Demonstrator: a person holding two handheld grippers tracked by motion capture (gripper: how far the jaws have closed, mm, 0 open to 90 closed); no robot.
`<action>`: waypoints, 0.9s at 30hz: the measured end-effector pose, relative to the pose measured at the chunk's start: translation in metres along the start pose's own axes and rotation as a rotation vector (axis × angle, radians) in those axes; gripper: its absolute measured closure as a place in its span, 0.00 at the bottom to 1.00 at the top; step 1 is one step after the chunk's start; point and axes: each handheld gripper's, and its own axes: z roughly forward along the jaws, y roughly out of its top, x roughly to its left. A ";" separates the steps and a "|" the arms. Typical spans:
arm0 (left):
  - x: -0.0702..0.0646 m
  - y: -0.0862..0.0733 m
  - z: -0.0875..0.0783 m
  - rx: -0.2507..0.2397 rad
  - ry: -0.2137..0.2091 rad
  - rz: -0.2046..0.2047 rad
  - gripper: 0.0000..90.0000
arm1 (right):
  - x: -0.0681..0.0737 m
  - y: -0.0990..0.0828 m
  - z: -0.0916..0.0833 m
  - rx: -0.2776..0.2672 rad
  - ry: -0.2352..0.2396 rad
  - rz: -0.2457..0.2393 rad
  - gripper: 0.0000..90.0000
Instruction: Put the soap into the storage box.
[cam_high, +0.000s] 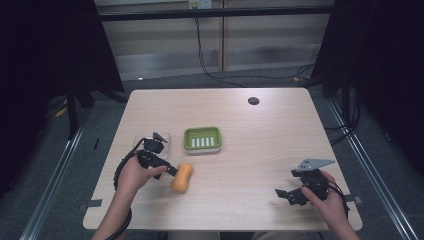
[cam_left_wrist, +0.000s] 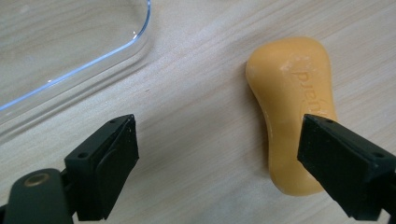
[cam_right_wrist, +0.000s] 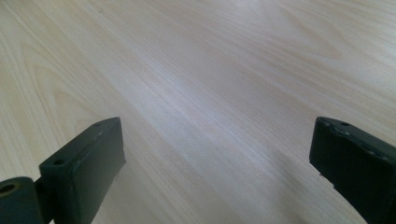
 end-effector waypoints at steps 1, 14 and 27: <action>-0.002 0.000 0.001 -0.021 -0.004 0.004 0.13 | -0.001 0.000 0.000 -0.001 0.003 -0.003 0.04; -0.011 0.002 -0.006 -0.036 -0.031 0.030 0.19 | 0.001 0.001 0.001 -0.003 -0.001 -0.006 0.04; -0.033 0.010 0.009 -0.011 -0.052 0.035 0.24 | 0.002 -0.001 -0.003 -0.007 -0.005 -0.003 0.04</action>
